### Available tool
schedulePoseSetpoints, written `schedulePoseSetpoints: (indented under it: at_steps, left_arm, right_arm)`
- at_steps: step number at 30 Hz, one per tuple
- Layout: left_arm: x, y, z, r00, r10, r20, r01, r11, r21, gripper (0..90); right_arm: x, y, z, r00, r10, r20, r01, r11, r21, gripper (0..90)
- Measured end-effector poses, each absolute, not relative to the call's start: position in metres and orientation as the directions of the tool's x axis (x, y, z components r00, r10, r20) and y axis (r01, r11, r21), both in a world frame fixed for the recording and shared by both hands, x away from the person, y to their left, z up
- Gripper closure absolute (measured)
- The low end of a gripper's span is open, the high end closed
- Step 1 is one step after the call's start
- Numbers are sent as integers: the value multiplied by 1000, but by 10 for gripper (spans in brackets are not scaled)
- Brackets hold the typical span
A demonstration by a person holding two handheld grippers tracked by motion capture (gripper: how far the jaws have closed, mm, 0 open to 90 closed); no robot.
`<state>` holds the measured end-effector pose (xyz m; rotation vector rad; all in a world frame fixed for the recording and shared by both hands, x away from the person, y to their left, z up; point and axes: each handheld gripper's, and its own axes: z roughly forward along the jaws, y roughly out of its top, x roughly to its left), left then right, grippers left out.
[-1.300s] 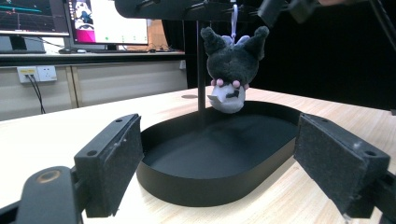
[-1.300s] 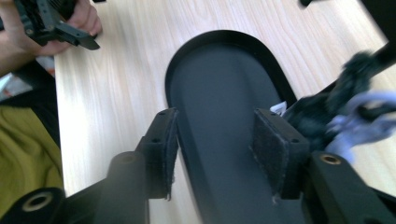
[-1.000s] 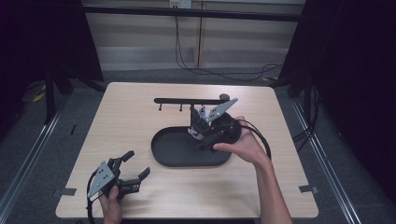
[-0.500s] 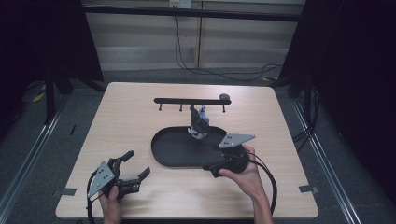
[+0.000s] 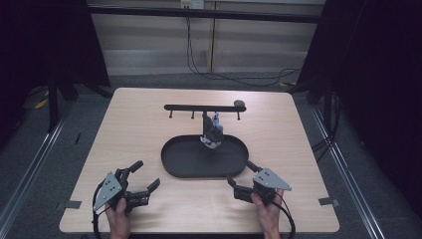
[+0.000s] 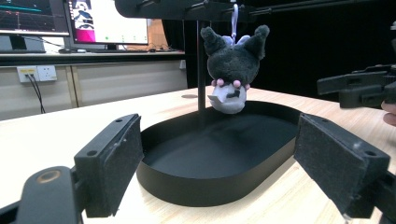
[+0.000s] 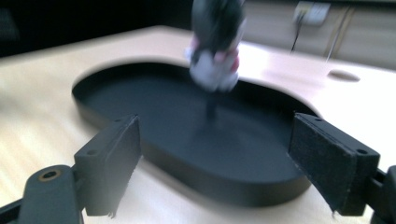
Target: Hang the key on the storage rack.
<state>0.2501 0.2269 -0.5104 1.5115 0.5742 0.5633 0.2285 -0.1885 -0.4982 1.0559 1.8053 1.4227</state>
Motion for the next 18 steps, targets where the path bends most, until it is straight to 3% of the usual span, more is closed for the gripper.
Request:
schedulePoseSetpoints:
  at_steps: [7, 13, 18]
  left_arm:
    - [250, 227, -511, 745, 667, -10, 19, -6, 1000, 154]
    - [250, 227, -511, 745, 667, -10, 18, -6, 1000, 154]
    - [249, 227, -511, 745, 667, -10, 19, -7, 1000, 154]
  right_arm:
    - [218, -190, -509, -428, 904, 4, 68, 28, 997, 161]
    - [208, -195, -512, -429, 903, 7, -34, -24, 999, 140]
    - [208, -191, -512, -438, 899, -24, -23, 16, 1000, 141]
